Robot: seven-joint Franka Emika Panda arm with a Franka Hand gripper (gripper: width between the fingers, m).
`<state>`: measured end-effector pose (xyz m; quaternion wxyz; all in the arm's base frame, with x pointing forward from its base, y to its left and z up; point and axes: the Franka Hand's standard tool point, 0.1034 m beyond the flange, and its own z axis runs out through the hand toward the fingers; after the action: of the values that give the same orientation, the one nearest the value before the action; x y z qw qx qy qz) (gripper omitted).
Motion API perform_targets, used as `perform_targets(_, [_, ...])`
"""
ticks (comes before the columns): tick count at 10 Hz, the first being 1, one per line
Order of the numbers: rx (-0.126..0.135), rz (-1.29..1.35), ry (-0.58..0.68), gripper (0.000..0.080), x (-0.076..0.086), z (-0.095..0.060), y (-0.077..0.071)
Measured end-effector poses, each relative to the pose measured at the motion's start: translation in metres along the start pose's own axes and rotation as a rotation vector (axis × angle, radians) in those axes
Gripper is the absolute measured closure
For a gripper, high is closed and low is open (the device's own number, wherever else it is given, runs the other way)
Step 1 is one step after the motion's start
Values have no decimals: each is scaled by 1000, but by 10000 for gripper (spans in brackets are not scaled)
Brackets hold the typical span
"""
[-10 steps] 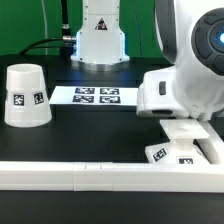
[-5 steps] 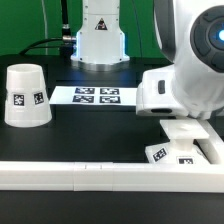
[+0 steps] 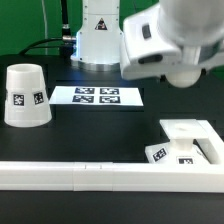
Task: Assemble lamp
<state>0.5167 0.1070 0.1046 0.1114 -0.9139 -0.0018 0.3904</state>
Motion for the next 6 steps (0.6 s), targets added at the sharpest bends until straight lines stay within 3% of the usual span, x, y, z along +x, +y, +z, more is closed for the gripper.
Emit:
perform_targets(2, [4, 27, 18, 226, 3, -1, 0])
perform_targets(4, [2, 29, 177, 226, 17, -11, -2])
perform_targets(6, [-12, -13, 314, 226, 20, -17, 8])
